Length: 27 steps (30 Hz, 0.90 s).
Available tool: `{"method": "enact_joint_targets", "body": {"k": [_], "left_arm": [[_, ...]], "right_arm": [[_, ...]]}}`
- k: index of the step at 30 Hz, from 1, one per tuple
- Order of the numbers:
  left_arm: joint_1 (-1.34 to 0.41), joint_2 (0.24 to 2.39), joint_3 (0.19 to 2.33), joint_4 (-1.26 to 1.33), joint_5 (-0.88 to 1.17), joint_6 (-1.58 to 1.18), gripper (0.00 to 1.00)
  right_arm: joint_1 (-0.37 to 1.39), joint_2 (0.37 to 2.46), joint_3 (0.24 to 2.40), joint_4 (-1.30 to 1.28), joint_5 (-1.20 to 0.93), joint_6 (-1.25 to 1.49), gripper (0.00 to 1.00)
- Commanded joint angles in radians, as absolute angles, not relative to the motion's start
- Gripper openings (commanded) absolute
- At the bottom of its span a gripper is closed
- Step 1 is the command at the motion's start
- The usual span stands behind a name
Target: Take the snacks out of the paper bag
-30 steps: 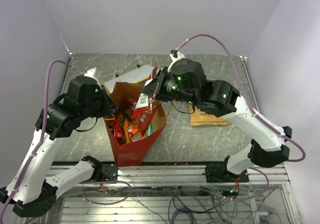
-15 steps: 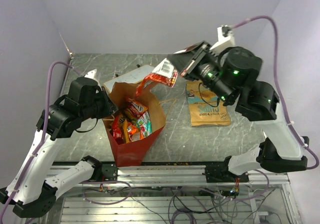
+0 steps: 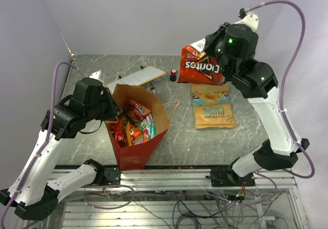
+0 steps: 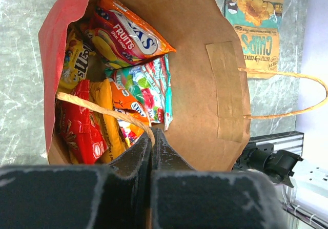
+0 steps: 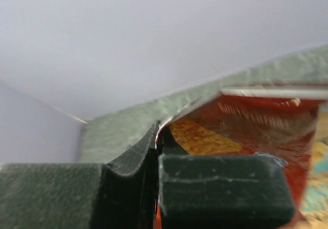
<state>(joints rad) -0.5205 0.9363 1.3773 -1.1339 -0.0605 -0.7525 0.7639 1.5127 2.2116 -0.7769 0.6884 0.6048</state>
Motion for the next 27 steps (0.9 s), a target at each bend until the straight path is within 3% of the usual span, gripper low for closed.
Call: {"method": "enact_joint_targets", "body": {"k": [1,11,27], "left_arm": [[-0.516,0.942,1.395,-1.104,-0.049,-0.734,0.07],[-0.516,0.940,1.378,-1.025,0.024,-0.720,0.07],[-0.517,0.974,1.447,-1.126,-0.101,-0.724,0.07]], "right_arm": [[0.646,1.466,2.024,-0.754,0.584,0.579,0.00],[0.333,1.495,1.692,-0.570,0.265,0.668,0.00],[0.141,1.736,1.661,-0.436,0.110,0.900,0.00]]}}
